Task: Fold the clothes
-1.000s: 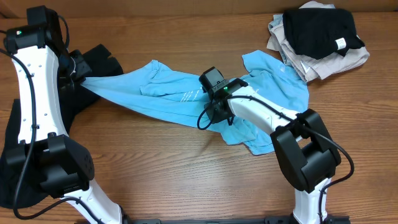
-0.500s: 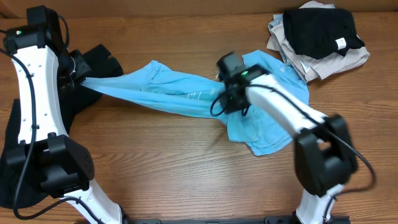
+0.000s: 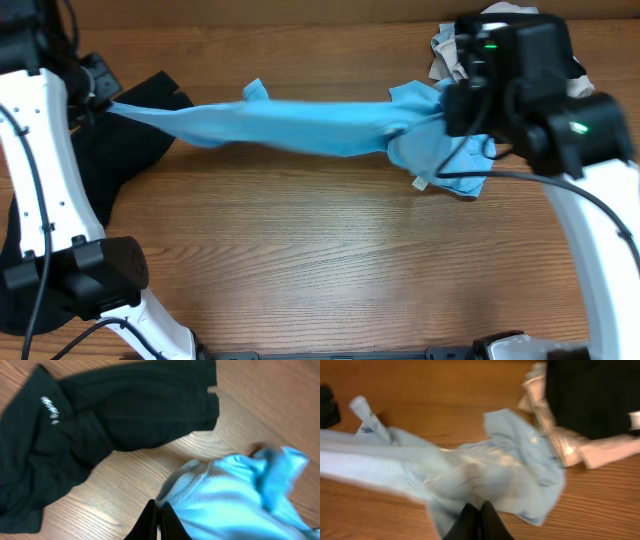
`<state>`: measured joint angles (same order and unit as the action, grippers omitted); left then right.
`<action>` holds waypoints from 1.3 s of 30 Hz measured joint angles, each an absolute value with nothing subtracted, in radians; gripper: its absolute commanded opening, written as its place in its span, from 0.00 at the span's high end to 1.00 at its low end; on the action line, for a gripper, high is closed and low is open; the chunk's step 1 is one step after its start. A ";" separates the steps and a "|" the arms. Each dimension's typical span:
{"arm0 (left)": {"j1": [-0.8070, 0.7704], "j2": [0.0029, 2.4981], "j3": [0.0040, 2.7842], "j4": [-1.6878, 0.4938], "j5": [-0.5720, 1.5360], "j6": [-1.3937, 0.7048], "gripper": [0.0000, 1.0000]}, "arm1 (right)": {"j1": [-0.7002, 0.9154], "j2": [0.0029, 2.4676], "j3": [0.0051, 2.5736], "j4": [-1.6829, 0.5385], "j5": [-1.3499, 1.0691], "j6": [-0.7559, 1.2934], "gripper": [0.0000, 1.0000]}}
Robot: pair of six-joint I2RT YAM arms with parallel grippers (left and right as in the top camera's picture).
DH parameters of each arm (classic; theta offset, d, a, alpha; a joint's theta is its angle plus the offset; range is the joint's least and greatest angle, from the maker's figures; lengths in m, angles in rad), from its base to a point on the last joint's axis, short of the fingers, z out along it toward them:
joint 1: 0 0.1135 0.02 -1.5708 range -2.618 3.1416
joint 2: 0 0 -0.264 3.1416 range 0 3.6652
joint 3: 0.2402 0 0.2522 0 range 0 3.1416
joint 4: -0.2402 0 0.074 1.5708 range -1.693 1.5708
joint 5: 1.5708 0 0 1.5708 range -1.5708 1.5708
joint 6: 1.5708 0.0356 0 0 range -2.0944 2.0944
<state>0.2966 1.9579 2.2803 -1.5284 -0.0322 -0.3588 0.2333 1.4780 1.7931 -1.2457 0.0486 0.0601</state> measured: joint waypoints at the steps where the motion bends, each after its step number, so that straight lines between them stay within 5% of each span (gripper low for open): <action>1: 0.306 1.958 2.301 -1.539 -0.034 -0.359 0.96 | 0.208 1.456 1.794 -1.246 0.046 0.059 0.90; 15: 0.347 1.957 2.584 -1.649 0.001 -0.359 0.96 | 0.133 1.278 1.796 -1.269 -0.050 0.052 0.96; 18: 0.347 1.954 2.604 -1.656 0.034 -0.359 0.96 | 0.138 1.291 1.797 -1.268 -0.124 0.053 0.83; 23: 0.347 1.954 2.604 -1.673 0.057 -0.359 0.96 | 0.202 1.443 1.797 -1.252 -0.194 0.037 0.44; 28: 0.347 1.954 2.604 -1.676 0.060 -0.359 0.96 | 0.284 1.679 1.792 -1.156 -0.216 0.011 0.35; 39: 0.347 1.954 2.504 -1.633 0.056 -0.359 0.96 | 0.321 2.067 1.790 -0.973 -0.170 0.027 0.35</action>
<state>0.3466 1.9545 2.5042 -1.6333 0.0555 -0.3588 0.3210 2.0670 1.7897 -0.9730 -0.1699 0.0265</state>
